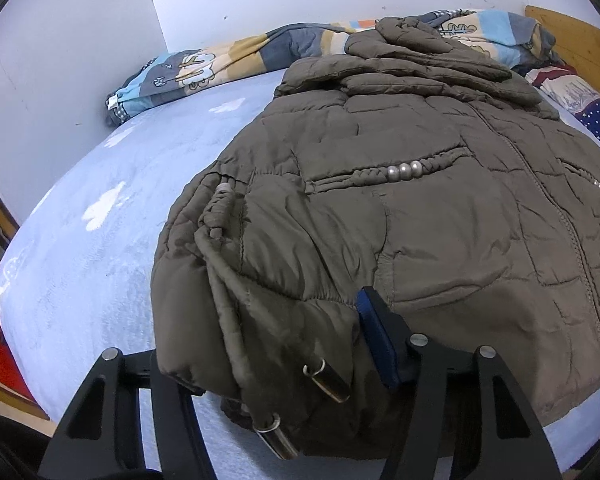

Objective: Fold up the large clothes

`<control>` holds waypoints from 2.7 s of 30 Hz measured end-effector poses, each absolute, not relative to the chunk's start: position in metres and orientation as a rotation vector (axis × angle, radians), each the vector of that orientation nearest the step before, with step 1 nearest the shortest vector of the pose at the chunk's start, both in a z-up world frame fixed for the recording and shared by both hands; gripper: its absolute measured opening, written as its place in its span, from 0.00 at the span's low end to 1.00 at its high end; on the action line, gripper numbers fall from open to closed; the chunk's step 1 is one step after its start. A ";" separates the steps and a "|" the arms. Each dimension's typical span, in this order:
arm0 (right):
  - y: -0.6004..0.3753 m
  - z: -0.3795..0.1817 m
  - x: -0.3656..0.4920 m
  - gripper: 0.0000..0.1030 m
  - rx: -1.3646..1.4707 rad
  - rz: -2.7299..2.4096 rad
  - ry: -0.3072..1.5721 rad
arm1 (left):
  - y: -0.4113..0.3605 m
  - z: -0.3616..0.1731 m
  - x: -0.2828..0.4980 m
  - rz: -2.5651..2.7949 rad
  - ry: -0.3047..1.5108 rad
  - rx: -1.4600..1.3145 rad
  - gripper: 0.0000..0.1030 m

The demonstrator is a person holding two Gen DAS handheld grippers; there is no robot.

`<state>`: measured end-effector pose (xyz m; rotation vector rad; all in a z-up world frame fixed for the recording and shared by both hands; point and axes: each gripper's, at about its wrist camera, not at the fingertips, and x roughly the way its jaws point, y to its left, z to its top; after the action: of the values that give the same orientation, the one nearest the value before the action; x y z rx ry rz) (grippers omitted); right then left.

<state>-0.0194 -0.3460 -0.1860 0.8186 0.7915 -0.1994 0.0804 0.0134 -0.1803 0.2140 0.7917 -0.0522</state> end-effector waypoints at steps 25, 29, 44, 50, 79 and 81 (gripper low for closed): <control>-0.339 -0.168 -0.021 0.21 0.718 -0.196 0.737 | 0.021 -0.166 0.080 -0.078 0.744 0.177 0.32; -0.334 -0.156 -0.022 0.20 0.654 -0.200 0.721 | 0.021 -0.160 0.077 -0.087 0.716 0.177 0.30; -0.330 -0.130 -0.040 0.16 0.609 -0.192 0.637 | 0.025 -0.137 0.058 -0.114 0.632 0.175 0.25; -0.331 -0.128 -0.046 0.16 0.620 -0.184 0.632 | 0.031 -0.133 0.056 -0.125 0.639 0.153 0.24; -0.342 -0.142 -0.042 0.16 0.692 -0.162 0.662 | 0.068 -0.157 0.079 -0.155 0.815 -0.086 0.22; -0.341 -0.139 -0.044 0.16 0.685 -0.158 0.651 | 0.068 -0.152 0.078 -0.157 0.797 -0.070 0.21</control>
<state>-0.0438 -0.3409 -0.1392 0.6850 0.6507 -0.1579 0.0781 0.0684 -0.1523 -0.0697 0.7969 -0.1572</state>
